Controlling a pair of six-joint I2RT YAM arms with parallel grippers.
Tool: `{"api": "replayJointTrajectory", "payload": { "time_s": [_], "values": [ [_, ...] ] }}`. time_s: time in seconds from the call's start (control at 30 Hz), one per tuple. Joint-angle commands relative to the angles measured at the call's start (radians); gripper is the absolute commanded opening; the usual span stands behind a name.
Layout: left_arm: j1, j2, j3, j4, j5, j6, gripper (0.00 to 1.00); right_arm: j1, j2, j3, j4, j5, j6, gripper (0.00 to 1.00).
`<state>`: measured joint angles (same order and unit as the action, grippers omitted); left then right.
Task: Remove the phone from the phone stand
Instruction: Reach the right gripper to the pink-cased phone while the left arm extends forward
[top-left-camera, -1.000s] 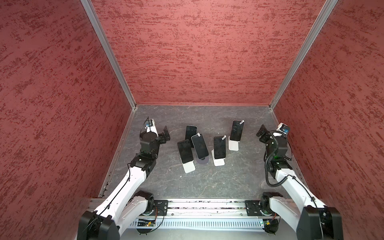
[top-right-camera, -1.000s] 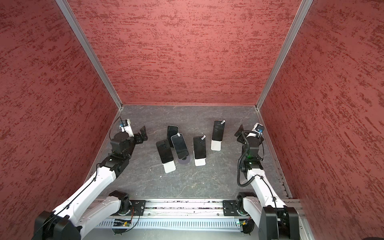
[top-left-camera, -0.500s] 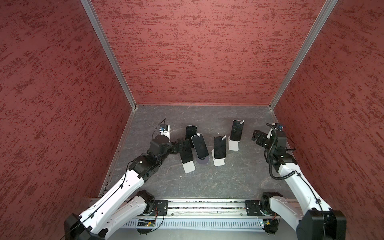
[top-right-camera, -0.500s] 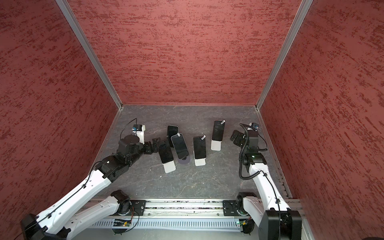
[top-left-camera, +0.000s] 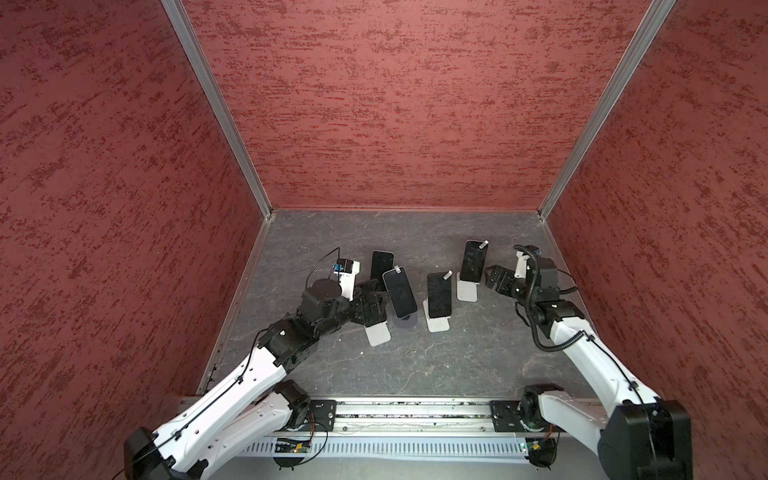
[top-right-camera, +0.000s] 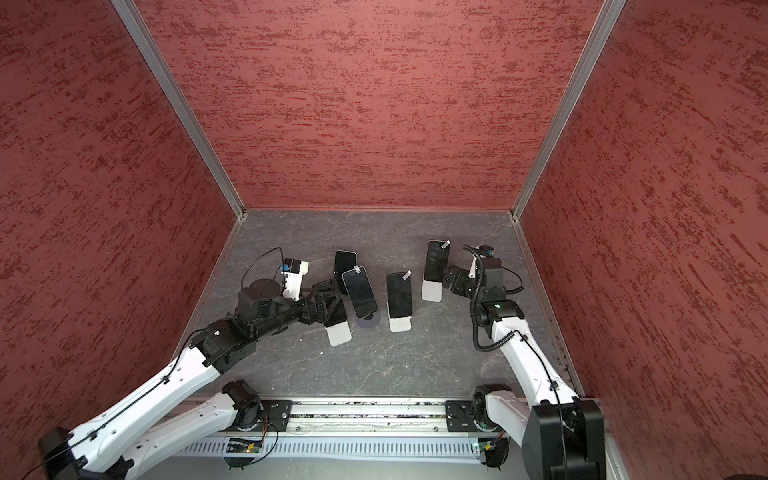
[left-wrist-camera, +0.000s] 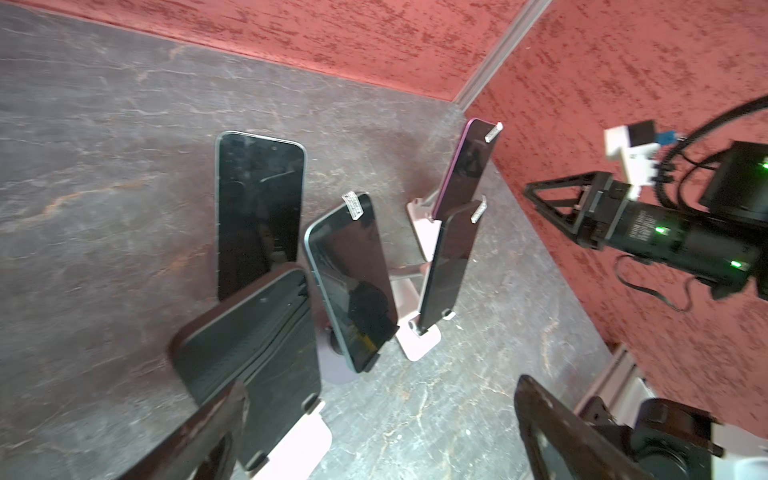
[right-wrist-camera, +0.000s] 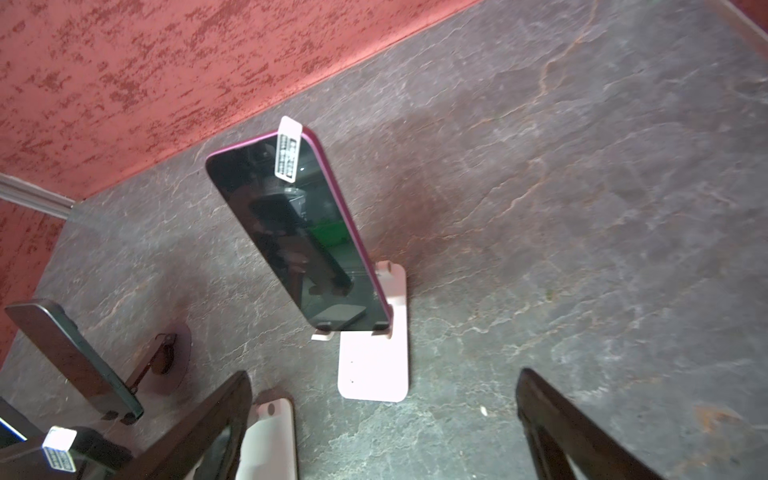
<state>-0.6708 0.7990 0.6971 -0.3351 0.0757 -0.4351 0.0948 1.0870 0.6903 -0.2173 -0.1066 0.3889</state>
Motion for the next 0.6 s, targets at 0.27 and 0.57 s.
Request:
{"api": "replayJointTrajectory", "payload": {
  "time_s": [0.27,0.57],
  "values": [
    [-0.013,-0.021,-0.055,0.195,0.131,-0.002,0.99,0.085,0.186,0.177,0.022,0.050,-0.032,0.99],
    [0.006,0.000,-0.036,0.252,0.133,0.042,0.99,0.199,0.305,0.269,-0.013,0.253,-0.094,0.99]
  ]
}}
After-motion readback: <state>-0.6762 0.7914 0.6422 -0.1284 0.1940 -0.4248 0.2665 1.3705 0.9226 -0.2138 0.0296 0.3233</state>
